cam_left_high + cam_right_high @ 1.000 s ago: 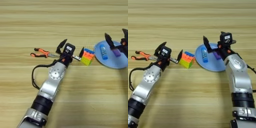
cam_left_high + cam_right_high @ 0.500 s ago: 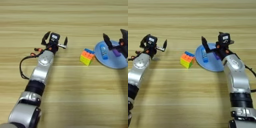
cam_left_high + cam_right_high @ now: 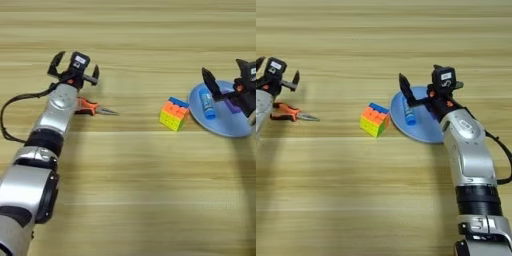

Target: Move the objects on the table

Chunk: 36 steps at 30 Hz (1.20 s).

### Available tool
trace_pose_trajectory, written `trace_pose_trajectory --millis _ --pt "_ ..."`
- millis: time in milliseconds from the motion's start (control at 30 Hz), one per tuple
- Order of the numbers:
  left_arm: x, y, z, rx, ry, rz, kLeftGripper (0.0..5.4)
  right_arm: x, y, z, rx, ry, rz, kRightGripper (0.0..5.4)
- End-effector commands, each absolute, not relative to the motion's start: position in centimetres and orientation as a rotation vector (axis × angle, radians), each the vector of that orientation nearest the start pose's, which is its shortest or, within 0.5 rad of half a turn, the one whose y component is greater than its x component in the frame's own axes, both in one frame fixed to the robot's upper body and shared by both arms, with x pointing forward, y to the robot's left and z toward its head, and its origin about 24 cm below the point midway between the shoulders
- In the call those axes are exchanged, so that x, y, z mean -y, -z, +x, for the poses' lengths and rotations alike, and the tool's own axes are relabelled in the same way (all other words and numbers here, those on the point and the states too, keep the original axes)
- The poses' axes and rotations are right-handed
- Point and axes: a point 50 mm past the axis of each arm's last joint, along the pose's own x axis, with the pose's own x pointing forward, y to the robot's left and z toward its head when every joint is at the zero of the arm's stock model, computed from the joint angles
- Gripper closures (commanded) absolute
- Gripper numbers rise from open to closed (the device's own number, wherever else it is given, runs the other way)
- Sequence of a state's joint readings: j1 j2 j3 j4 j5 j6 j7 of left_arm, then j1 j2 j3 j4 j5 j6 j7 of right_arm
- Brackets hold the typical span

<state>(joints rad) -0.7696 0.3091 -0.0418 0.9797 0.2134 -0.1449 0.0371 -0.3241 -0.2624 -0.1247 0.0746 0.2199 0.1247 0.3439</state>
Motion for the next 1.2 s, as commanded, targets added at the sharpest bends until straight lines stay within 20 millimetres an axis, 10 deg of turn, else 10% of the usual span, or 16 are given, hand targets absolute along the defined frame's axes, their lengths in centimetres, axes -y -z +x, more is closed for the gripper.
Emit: trace_pose_trajectory --millis 33,1200 --pt "-20.8 -9.1 38.9 -0.098 -0.023 0.659 0.03 18.8 -11.5 31.0 0.139 -0.291 -0.032 0.0" --pt "-23.0 -1.7 35.5 -0.52 0.168 0.999 0.03 18.6 -11.7 30.5 0.148 -0.278 -0.004 0.0"
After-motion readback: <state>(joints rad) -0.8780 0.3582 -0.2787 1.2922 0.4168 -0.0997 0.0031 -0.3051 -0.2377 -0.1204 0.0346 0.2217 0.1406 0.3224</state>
